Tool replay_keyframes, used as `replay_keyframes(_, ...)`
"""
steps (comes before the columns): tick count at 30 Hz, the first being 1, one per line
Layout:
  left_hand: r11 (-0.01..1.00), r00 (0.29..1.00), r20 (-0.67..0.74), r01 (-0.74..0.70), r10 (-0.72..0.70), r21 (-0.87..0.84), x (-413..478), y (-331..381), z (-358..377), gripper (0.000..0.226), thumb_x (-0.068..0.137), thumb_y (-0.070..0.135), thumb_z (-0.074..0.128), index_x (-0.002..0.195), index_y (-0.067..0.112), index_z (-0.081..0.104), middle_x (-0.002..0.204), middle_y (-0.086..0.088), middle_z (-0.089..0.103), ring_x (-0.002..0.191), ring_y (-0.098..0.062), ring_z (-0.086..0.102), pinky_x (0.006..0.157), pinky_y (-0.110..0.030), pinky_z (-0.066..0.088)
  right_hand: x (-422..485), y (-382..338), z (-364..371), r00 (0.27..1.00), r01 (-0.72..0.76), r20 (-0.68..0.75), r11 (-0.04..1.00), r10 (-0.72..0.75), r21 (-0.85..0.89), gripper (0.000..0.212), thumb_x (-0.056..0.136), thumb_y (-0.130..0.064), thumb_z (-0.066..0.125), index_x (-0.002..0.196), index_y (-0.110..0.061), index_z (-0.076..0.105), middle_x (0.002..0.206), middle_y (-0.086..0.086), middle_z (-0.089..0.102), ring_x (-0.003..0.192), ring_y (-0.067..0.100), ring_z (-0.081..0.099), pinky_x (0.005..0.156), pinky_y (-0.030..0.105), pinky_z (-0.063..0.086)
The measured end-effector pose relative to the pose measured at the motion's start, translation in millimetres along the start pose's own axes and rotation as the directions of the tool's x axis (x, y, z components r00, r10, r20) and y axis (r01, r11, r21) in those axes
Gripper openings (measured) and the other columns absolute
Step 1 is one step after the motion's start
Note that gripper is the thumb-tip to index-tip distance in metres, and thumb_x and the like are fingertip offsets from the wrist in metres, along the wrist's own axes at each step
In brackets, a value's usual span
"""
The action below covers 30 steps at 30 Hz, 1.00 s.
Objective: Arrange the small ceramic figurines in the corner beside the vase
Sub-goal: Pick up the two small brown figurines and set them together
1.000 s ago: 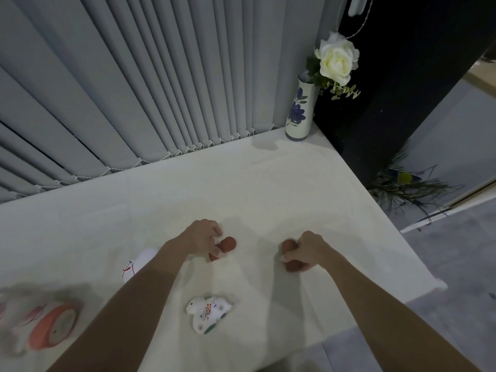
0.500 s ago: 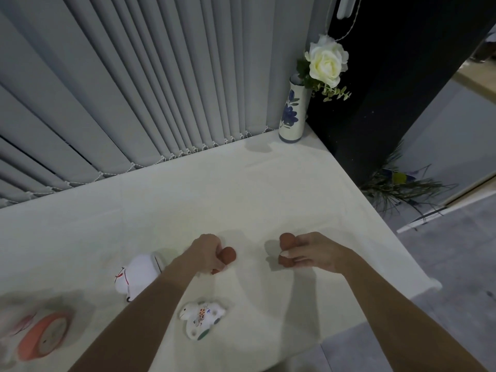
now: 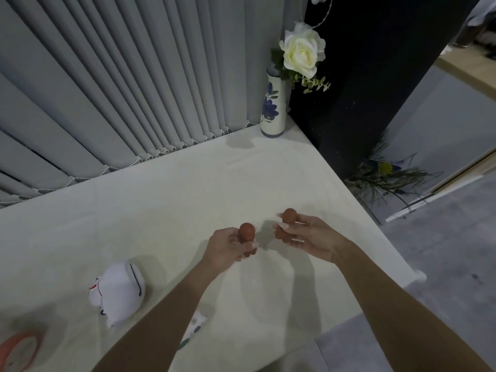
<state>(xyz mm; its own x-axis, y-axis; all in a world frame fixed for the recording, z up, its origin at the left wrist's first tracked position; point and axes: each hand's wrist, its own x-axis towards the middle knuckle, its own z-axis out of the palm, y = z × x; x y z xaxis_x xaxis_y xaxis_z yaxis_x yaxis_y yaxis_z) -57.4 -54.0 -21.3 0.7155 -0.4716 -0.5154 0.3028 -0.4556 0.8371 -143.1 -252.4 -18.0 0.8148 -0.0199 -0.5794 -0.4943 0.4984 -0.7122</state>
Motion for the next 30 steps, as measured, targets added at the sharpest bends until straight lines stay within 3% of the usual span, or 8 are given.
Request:
replay_keyframes(9,0.990,0.998,0.005,-0.065,0.066,-0.128,10.5,4.4,30.1,0.017,0.069,0.002,0.079,0.069,0.013,0.066,0.053,0.004,0.071,0.056,-0.019,0.064,0.060,-0.029,0.045,9.8,-13.1,-14.8,0.986,0.128,0.103,0.992,-0.127,0.005,0.022,0.080,0.002,0.061,0.101,-0.005,0.062,0.101,0.005,0.073,0.099,0.018,0.066,0.089,0.029,0.054)
replay_keyframes(12,0.991,0.996,-0.034,-0.080,0.077,-0.107,14.8,5.0,33.9,0.018,0.067,0.005,0.081,0.070,0.015,0.066,0.052,0.003,0.070,0.055,-0.019,0.059,0.060,-0.029,0.044,9.7,-16.4,-18.2,0.979,0.199,0.083,0.957,-0.185,-0.212,0.015,0.075,0.003,0.068,0.080,-0.010,0.063,0.090,0.009,0.068,0.081,0.013,0.065,0.085,0.030,0.049)
replay_keyframes(16,0.992,0.985,-0.133,-0.115,0.106,-0.059,20.2,6.6,39.3,0.023,0.066,0.006,0.082,0.078,0.000,0.064,0.072,-0.021,0.067,0.067,-0.024,0.056,0.069,-0.042,0.049,16.7,-11.9,-24.1,0.953,0.269,0.009,0.832,-0.302,-0.486,0.029,0.064,0.008,0.075,0.066,-0.014,0.056,0.077,0.015,0.061,0.074,0.018,0.061,0.070,0.021,0.052)
replay_keyframes(18,0.991,0.976,-0.172,-0.133,0.134,0.018,22.0,6.4,43.6,0.024,0.065,0.009,0.083,0.081,0.004,0.066,0.079,-0.020,0.070,0.068,-0.019,0.057,0.072,-0.034,0.051,21.4,-6.3,-28.6,0.942,0.251,-0.032,0.765,-0.334,-0.594,0.038,0.062,0.008,0.075,0.072,-0.024,0.058,0.079,0.002,0.064,0.079,0.015,0.063,0.071,0.019,0.054)
replay_keyframes(22,0.984,0.973,-0.157,-0.161,0.172,0.079,21.7,4.7,52.7,0.021,0.066,0.003,0.080,0.074,0.014,0.065,0.073,0.001,0.069,0.053,0.006,0.054,0.057,-0.001,0.045,26.5,5.1,-31.6,0.930,0.254,0.017,0.611,-0.366,-0.750,0.049,0.064,0.006,0.070,0.074,-0.039,0.054,0.076,-0.018,0.060,0.073,-0.005,0.058,0.071,0.008,0.047)
replay_keyframes(24,0.984,0.975,-0.141,-0.163,0.171,0.067,20.8,2.7,55.3,0.021,0.067,-0.002,0.078,0.073,0.012,0.064,0.068,0.008,0.066,0.051,0.009,0.054,0.056,0.000,0.044,28.6,9.2,-31.3,0.920,0.271,0.039,0.558,-0.391,-0.784,0.044,0.067,0.005,0.066,0.076,-0.036,0.054,0.074,-0.019,0.058,0.072,-0.005,0.056,0.073,0.013,0.048)
replay_keyframes(27,0.981,0.974,-0.135,-0.175,0.184,0.079,22.5,0.2,55.4,0.029,0.068,-0.006,0.076,0.067,0.020,0.062,0.064,0.013,0.062,0.050,0.010,0.053,0.055,0.000,0.044,30.0,9.6,-26.6,0.907,0.300,0.076,0.507,-0.415,-0.808,0.030,0.070,0.004,0.061,0.084,-0.022,0.057,0.075,-0.010,0.058,0.075,0.011,0.056,0.079,0.035,0.052)
replay_keyframes(30,0.975,0.973,-0.117,-0.187,0.201,0.119,24.4,-1.9,52.9,0.023,0.069,-0.006,0.075,0.072,0.014,0.066,0.065,0.012,0.063,0.052,0.008,0.053,0.061,-0.004,0.047,31.3,6.1,-22.8,0.890,0.312,0.090,0.453,-0.447,-0.835,0.027,0.073,0.003,0.060,0.086,-0.020,0.057,0.081,-0.004,0.061,0.080,0.020,0.058,0.080,0.038,0.053)
